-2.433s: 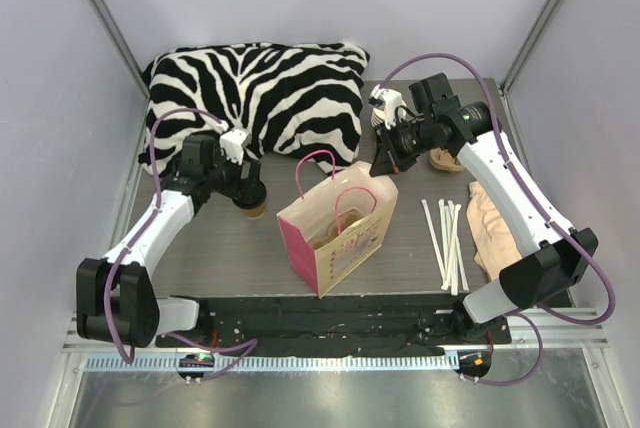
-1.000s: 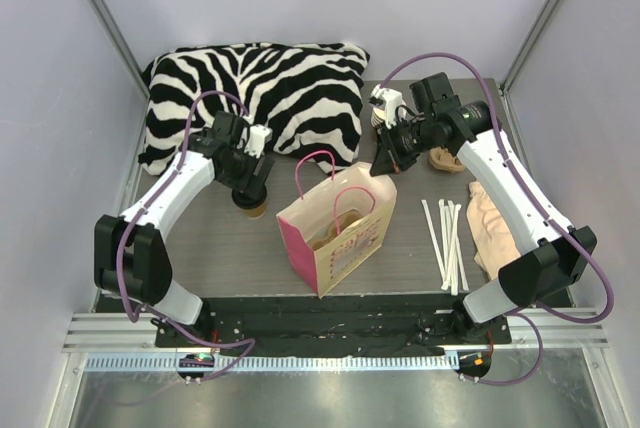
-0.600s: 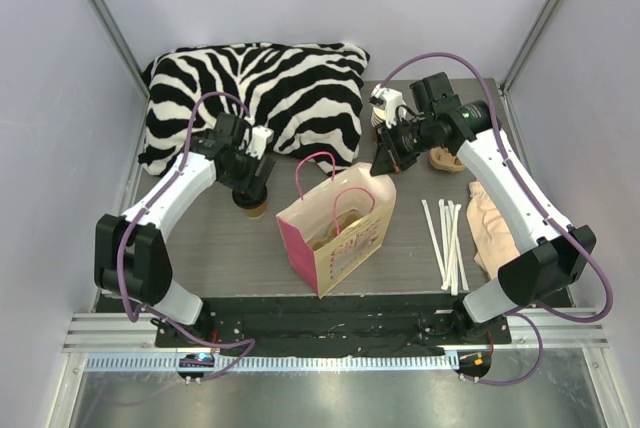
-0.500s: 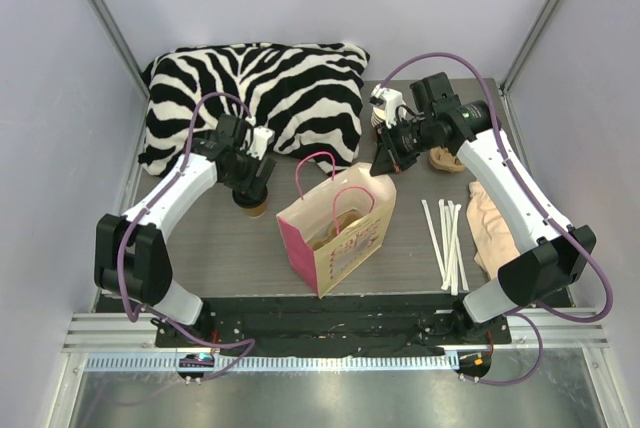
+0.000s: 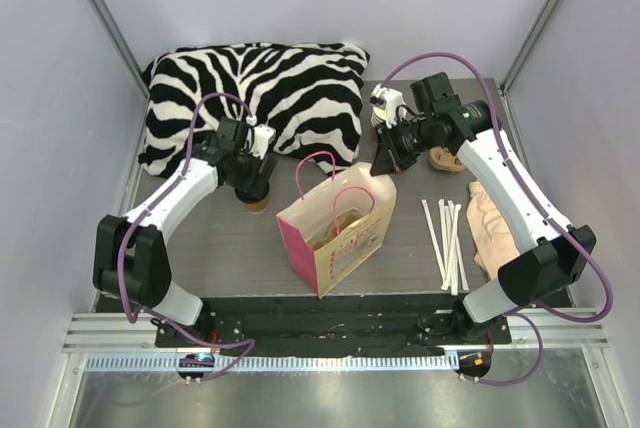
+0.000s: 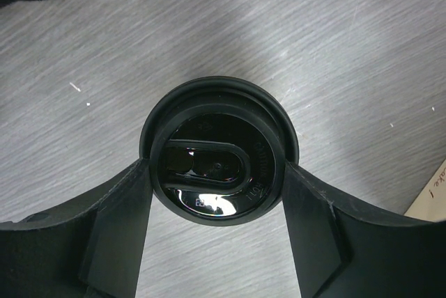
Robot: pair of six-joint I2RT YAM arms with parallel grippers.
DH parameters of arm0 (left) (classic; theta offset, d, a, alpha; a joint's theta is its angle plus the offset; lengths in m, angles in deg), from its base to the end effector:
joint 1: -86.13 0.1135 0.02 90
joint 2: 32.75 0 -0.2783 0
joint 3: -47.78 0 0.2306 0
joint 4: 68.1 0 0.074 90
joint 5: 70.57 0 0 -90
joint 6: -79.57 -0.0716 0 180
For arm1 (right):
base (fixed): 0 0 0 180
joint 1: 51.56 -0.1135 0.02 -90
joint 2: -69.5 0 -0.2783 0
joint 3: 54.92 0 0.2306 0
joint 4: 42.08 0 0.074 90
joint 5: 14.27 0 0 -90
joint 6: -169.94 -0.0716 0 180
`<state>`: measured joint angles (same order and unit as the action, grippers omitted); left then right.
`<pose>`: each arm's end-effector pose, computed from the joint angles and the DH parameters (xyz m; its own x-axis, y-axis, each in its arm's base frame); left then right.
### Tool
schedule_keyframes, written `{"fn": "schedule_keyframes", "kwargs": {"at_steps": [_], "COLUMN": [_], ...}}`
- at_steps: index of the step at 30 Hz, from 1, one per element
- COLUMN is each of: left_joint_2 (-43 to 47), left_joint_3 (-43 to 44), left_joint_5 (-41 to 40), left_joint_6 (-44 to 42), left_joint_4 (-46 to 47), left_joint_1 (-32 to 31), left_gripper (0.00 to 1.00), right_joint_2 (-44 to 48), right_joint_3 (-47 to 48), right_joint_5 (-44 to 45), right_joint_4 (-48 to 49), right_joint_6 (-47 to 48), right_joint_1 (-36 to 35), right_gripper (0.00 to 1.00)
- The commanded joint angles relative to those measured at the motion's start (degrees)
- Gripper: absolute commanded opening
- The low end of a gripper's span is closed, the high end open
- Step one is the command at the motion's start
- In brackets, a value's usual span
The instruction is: Pack the takeout coffee
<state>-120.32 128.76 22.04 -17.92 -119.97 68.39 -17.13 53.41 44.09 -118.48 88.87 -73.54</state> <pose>0.2975 -0.0986 0.2411 -0.7622 0.3806 -0.5237 0.4301 0.9023 0.0297 0.2603 0.1456 0.3664 -0.6545 -0.4067 -0.6373 -0.7100 0.6204 0.3332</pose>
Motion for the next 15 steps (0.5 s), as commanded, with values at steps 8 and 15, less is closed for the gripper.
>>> {"fn": "schedule_keyframes", "kwargs": {"at_steps": [8,15], "left_joint_2": [-2.3,1.4], "left_joint_3": [-1.7,13.2], "left_joint_5": [-2.1,1.3], "left_joint_6": [-1.4,-0.2], "left_joint_4": [-5.6,-13.3], "left_joint_1": [-0.2,-0.1], "left_gripper": [0.42,0.26], "right_joint_2": [0.4,1.0], "right_joint_3": [0.4,0.1], "right_joint_5": [-0.5,-0.5], "right_joint_4": [0.0,0.3], "right_joint_6": [0.6,0.6], "right_joint_1": [0.4,0.4], "right_gripper": [0.01,0.01]}}
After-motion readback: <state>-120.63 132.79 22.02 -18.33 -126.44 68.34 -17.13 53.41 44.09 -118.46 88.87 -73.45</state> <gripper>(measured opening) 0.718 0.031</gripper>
